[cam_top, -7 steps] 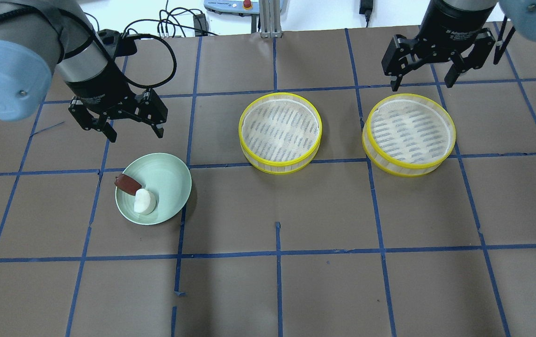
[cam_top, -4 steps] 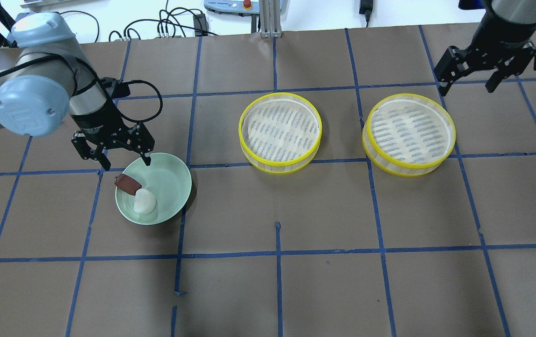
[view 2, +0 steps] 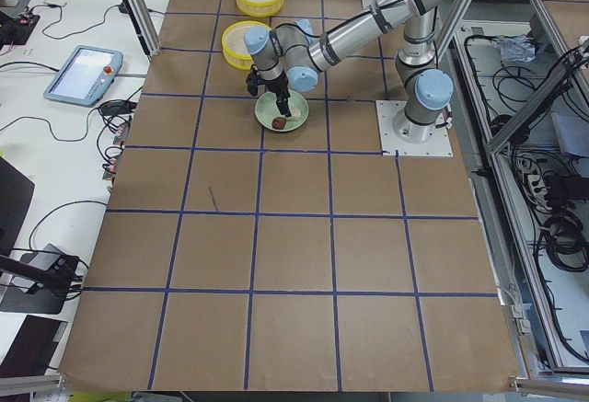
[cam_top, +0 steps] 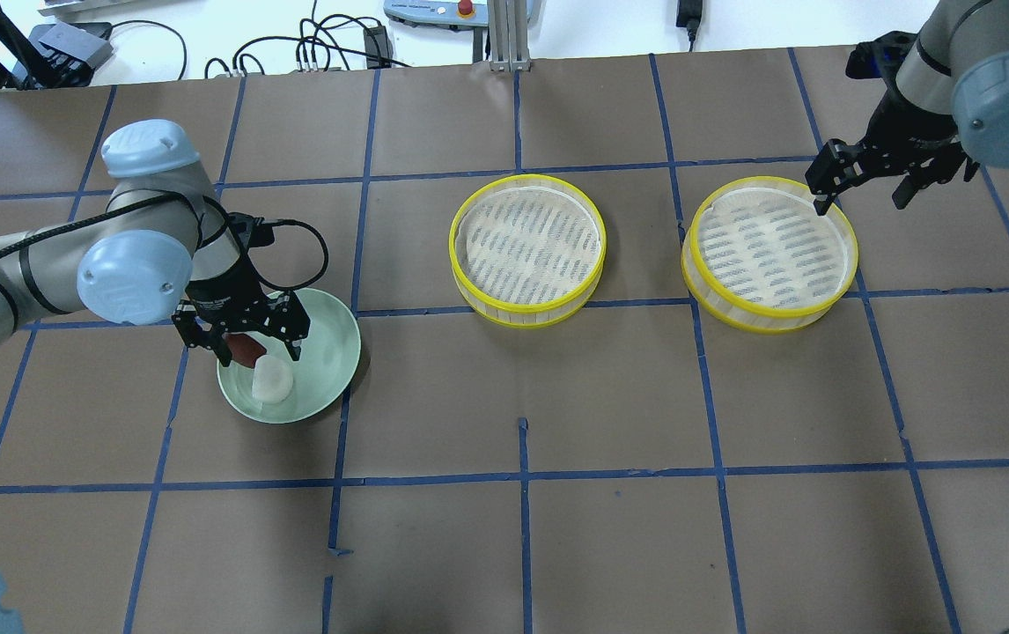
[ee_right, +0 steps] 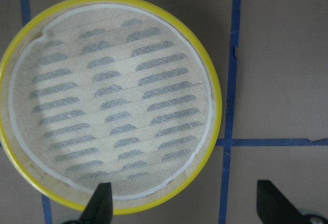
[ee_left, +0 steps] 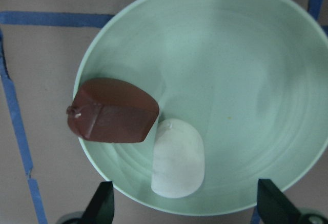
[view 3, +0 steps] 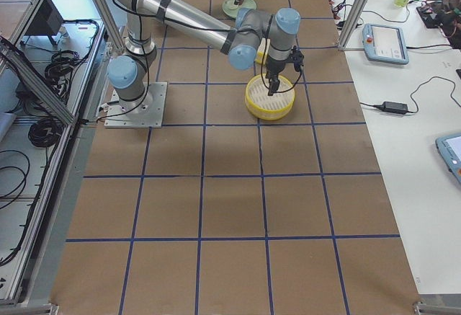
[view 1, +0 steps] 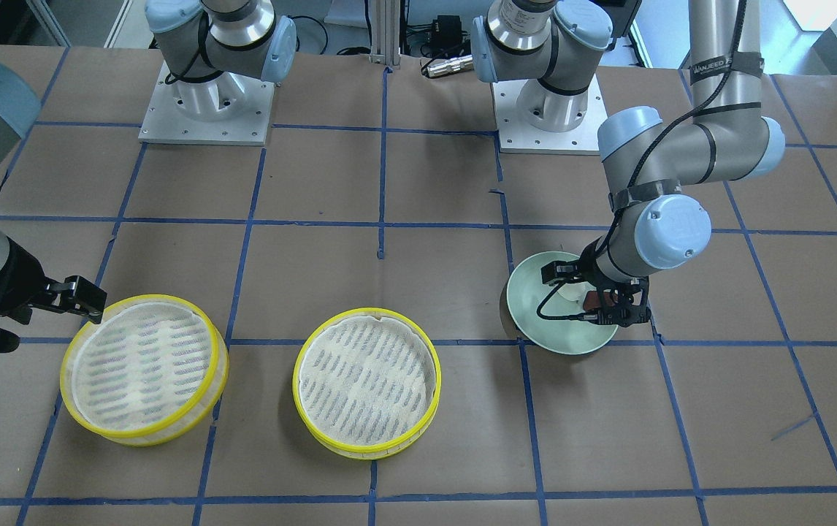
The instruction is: Stack buns with steamer
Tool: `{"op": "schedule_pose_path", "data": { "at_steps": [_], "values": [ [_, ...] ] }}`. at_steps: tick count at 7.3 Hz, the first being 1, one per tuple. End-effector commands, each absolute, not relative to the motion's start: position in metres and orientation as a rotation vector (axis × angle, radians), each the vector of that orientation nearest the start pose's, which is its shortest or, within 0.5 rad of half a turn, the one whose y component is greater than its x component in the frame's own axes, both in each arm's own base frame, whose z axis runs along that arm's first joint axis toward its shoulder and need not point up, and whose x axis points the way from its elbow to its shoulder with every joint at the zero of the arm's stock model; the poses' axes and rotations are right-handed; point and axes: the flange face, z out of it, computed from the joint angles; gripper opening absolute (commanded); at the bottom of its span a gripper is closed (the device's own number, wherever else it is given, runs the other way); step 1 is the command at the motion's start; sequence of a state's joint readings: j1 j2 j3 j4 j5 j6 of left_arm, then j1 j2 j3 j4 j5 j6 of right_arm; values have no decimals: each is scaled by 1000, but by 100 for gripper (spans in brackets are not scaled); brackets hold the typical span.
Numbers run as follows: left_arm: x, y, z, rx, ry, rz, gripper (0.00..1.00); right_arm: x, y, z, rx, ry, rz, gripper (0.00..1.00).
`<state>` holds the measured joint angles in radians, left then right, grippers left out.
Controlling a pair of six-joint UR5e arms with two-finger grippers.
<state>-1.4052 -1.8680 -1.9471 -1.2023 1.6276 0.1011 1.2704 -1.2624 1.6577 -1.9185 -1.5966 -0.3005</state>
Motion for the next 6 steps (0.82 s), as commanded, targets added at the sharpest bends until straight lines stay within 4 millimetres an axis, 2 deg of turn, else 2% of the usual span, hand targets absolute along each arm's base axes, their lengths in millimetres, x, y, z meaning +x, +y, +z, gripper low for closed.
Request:
{"op": "schedule_pose_path", "data": {
  "at_steps": [1,2,4,5,6],
  "values": [
    [-46,-507,184,-93,3096,496,25,-73,-610,273,59,3140,94,100],
    [-50,-508,184,-102,3128,495,3,-71,-608,265,59,3136,107,100],
    [-54,-513,194,-115,3138,454,0,-72,-611,260,60,3144,76,100],
    [-67,-525,211,-241,3215,382,0,-75,-615,250,62,3148,63,100],
    [-102,-550,245,-414,3380,308,0,-75,-618,251,60,3159,53,100]
  ]
}}
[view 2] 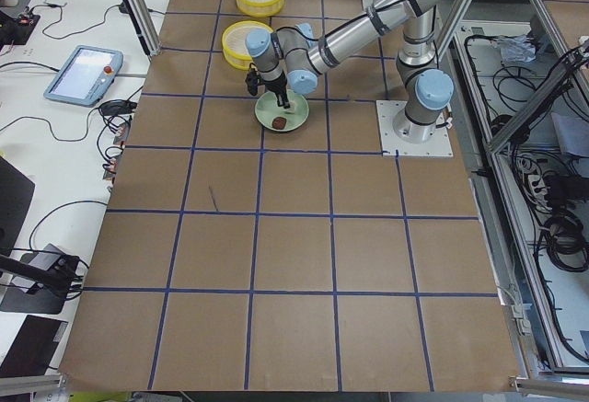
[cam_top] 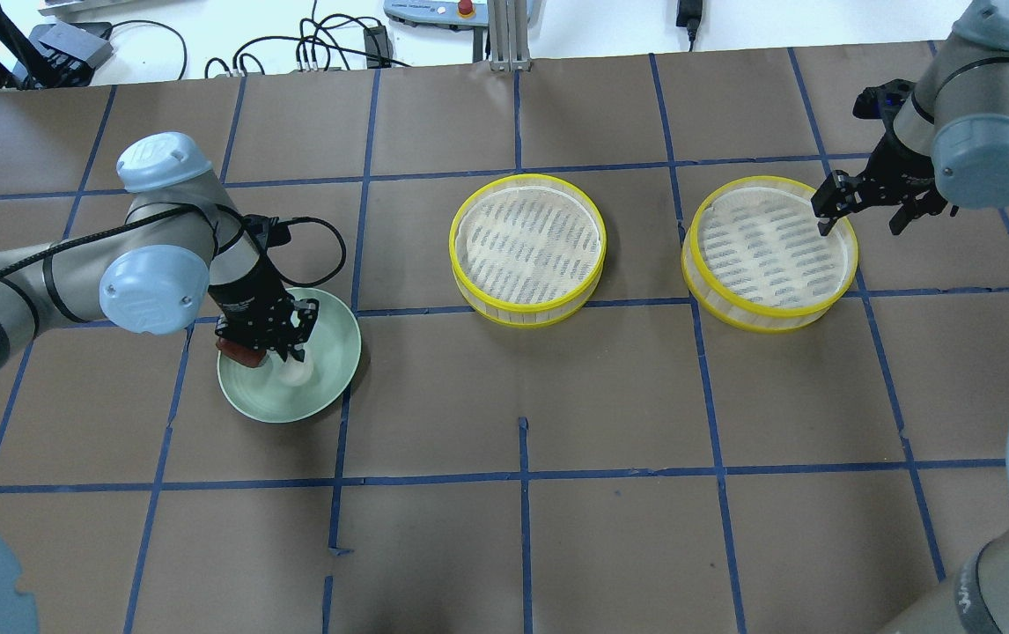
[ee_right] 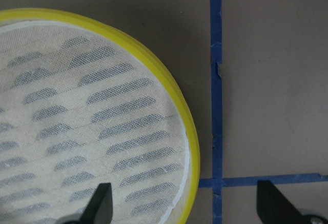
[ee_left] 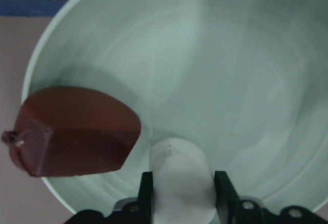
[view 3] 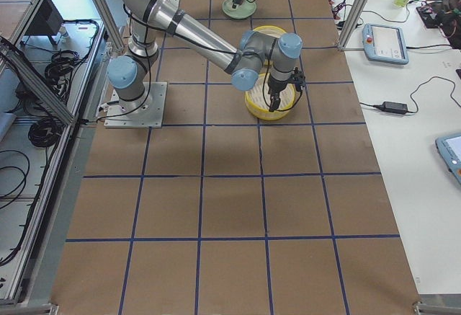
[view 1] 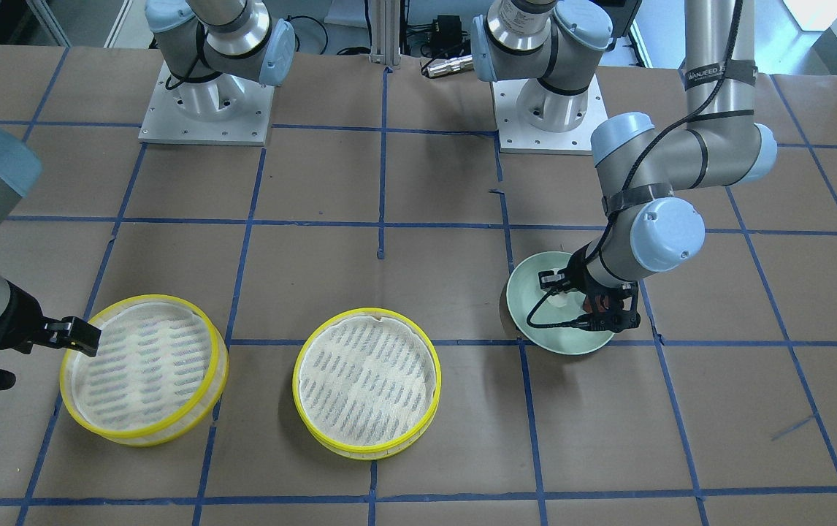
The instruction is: Stack buns with steamer
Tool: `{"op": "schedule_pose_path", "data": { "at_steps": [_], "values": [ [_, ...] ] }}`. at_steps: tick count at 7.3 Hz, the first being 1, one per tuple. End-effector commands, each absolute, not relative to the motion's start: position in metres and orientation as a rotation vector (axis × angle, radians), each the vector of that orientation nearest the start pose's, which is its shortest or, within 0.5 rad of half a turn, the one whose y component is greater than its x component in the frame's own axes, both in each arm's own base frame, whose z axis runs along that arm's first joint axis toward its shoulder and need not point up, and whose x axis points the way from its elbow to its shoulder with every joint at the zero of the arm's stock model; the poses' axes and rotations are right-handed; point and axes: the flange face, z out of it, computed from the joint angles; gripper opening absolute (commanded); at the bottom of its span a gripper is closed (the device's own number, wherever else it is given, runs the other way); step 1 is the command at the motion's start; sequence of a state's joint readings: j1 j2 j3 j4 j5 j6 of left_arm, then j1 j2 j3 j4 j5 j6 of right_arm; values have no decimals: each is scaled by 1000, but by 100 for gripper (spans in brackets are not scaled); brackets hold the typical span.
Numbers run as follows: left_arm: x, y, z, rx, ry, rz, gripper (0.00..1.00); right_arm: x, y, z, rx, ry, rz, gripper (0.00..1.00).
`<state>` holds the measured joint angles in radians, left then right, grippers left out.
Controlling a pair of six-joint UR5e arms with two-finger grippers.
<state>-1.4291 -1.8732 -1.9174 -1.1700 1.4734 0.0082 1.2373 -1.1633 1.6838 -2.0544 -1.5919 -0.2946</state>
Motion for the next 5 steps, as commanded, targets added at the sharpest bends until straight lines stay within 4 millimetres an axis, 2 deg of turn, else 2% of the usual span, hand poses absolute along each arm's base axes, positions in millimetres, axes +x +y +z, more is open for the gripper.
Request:
{"op": "schedule_pose_path", "data": {
  "at_steps": [1,2,3,4,5],
  "values": [
    [-137,-565,267,-539,3445,281,0,-76,-620,245,65,3157,31,100],
    [-165,-572,271,-709,3596,370,0,-77,-622,228,62,3154,73,94],
    [-178,-590,257,-768,3740,410,1,-77,-623,219,62,3148,93,79],
    [-207,-603,238,-632,3812,274,1,-77,-623,219,57,3145,92,58],
    [-236,-606,235,-573,3812,244,15,-77,-623,219,55,3145,92,30]
  ]
}}
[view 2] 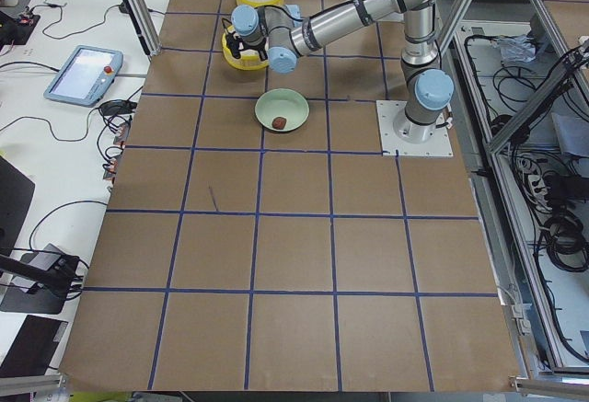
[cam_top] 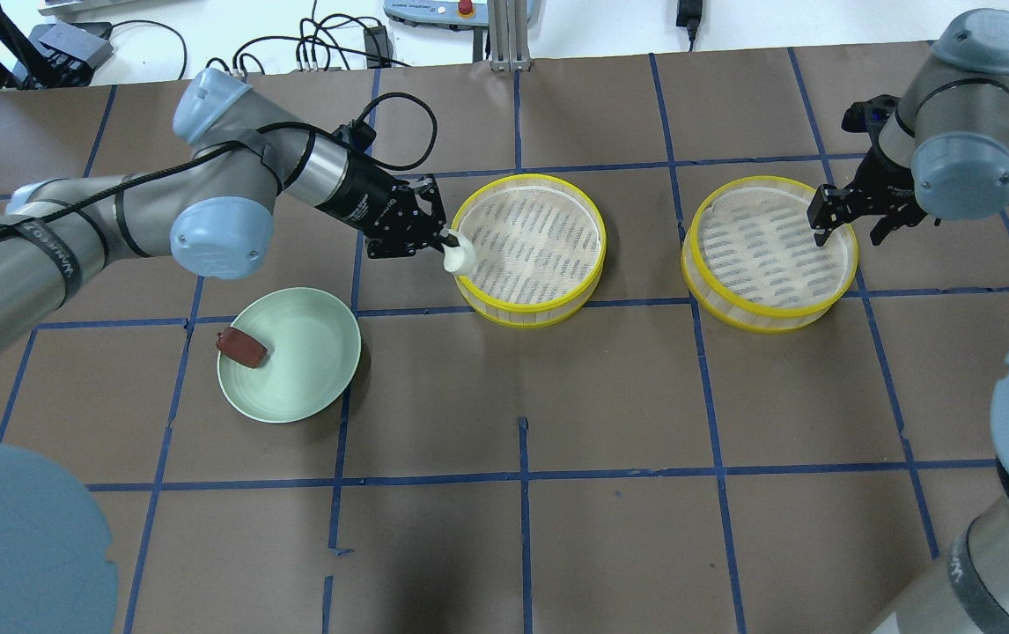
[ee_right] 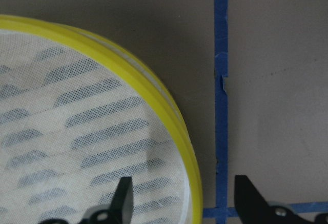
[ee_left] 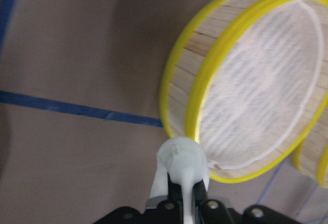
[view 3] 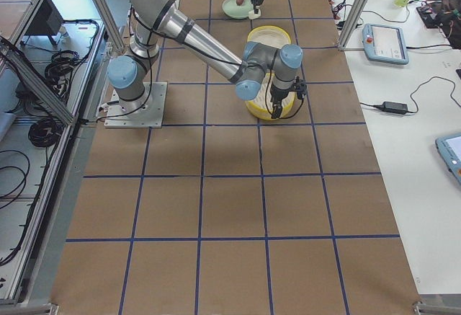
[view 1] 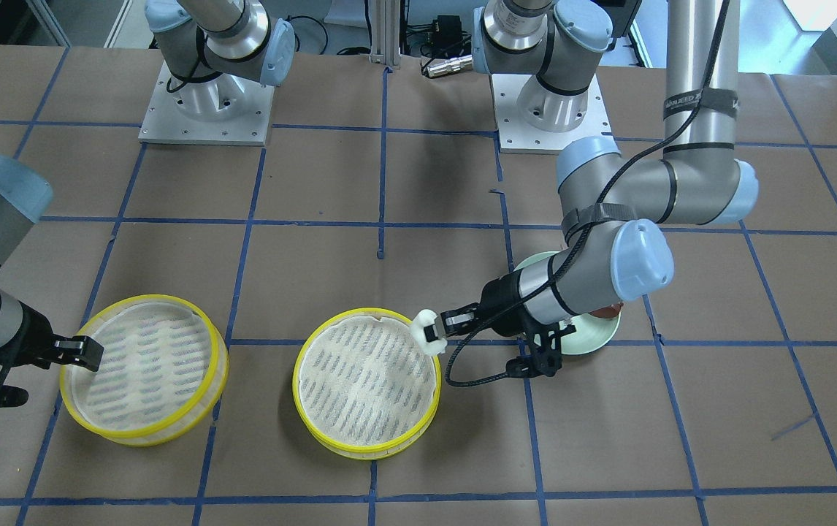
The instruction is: Stack buns with steamer
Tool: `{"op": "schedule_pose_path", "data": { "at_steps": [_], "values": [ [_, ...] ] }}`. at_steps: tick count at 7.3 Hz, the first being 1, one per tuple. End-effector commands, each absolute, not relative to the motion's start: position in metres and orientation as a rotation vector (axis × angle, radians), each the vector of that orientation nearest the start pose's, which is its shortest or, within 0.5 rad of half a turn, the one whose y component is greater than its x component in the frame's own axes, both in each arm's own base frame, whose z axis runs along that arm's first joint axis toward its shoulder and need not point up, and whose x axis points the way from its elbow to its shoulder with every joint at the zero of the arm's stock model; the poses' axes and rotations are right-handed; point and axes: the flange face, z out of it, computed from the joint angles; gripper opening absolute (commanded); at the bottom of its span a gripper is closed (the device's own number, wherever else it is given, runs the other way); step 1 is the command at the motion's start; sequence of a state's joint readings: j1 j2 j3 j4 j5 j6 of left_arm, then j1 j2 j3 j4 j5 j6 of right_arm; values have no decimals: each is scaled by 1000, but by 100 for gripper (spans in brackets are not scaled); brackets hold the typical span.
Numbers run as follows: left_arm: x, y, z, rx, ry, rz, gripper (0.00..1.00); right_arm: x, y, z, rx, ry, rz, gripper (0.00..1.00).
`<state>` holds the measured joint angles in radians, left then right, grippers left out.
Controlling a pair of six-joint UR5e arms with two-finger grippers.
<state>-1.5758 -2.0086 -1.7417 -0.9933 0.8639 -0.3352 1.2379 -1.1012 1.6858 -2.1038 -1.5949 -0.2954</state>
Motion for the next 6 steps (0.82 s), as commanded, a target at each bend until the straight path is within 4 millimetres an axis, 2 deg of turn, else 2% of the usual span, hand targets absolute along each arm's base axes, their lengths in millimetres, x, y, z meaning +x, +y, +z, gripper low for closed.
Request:
{"op": "schedule_pose_path", "data": {
  "at_steps": [1,2,6],
  "values": [
    [-235,-609,240,380,-2401,-146,72,-77,-623,219,52,3149,94,15],
    [-230,-609,239,391,-2462,-125,100,-77,-624,220,55,3146,87,9],
    [-229,-608,245,396,-2474,-118,100,-79,-628,237,58,3165,41,6]
  ]
}}
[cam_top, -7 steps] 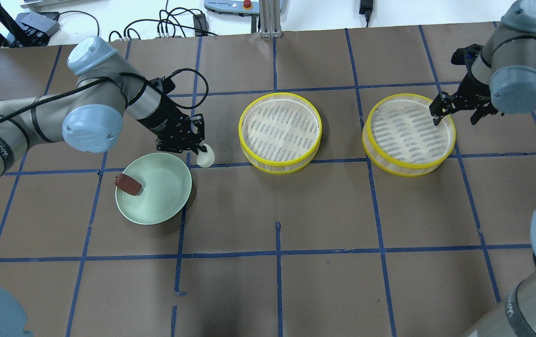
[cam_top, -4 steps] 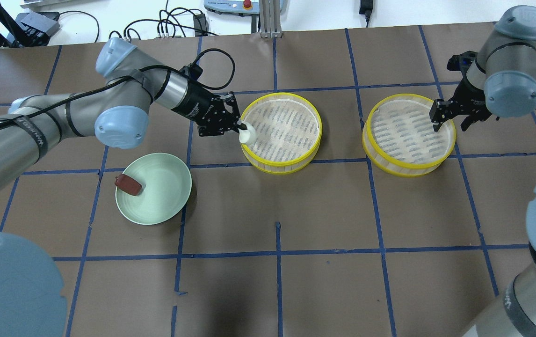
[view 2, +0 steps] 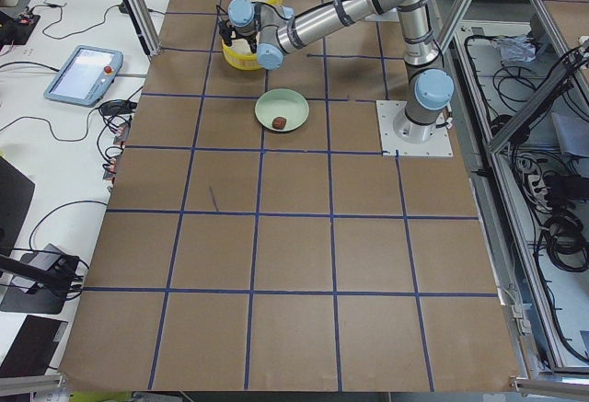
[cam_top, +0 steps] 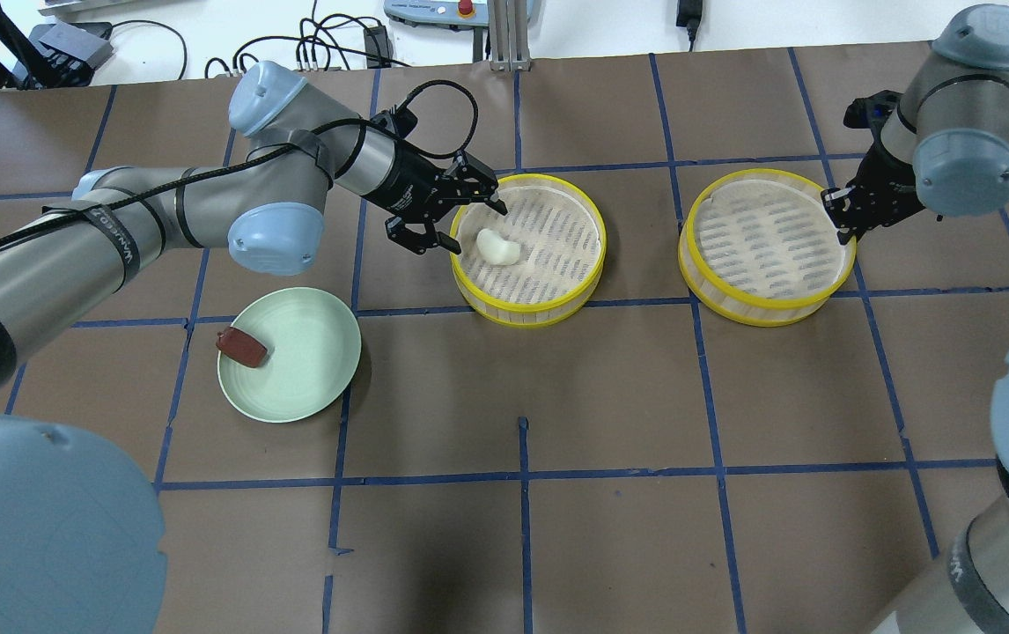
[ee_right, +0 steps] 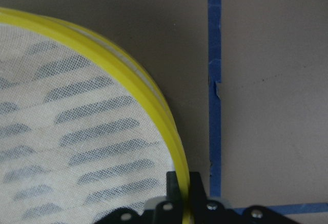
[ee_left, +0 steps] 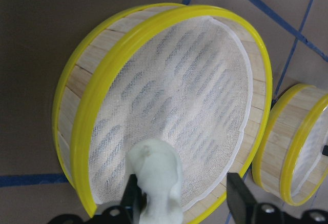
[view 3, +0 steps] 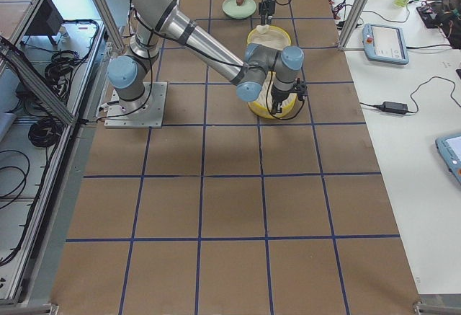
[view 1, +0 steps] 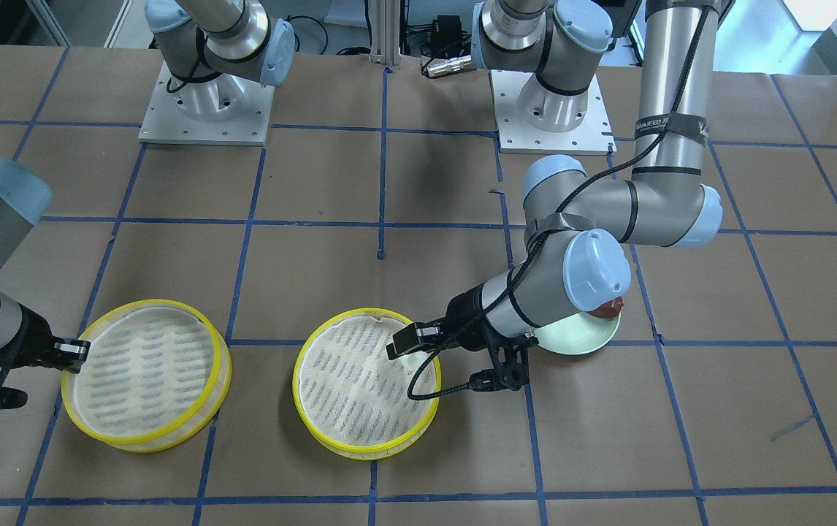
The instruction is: Stack buns with steamer
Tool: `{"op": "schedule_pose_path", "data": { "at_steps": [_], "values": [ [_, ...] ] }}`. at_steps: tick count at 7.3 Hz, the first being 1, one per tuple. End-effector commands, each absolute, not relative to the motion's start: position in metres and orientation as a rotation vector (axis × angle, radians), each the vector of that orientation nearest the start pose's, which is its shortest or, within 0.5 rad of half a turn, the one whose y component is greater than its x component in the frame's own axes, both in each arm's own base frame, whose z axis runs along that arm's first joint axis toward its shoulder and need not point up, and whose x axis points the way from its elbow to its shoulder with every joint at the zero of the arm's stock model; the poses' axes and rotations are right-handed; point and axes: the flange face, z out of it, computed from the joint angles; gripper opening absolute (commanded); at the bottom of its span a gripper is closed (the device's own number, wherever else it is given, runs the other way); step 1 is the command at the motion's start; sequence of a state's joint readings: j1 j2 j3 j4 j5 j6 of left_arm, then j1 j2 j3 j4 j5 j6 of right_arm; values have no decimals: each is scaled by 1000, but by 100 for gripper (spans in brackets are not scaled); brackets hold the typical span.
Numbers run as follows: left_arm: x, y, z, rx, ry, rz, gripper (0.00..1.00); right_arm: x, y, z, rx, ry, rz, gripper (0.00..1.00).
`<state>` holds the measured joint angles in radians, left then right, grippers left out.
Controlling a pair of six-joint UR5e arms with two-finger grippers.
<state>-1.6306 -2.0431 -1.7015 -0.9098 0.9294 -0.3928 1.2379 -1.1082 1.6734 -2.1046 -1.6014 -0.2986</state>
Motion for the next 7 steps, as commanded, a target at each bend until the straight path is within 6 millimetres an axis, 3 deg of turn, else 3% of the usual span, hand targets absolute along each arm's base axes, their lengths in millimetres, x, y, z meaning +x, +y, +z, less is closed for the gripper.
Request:
{"op": "schedule_pose_path", "data": {
  "at_steps": [1,3,4,5,7],
  "values": [
    [-229,-608,249,387,-2483,-103,100,-82,-635,259,64,3176,-7,6],
    [-205,-605,262,370,-2728,17,100,-69,-638,309,73,3170,-57,7],
    [-181,-602,261,251,-2857,8,100,-50,-640,331,145,3154,-54,7],
    [-133,-602,257,120,-2968,-9,100,-7,-643,347,198,3119,-36,7],
    [-45,-586,235,-51,-3162,-223,100,103,-633,356,356,3111,-25,7]
  ]
}}
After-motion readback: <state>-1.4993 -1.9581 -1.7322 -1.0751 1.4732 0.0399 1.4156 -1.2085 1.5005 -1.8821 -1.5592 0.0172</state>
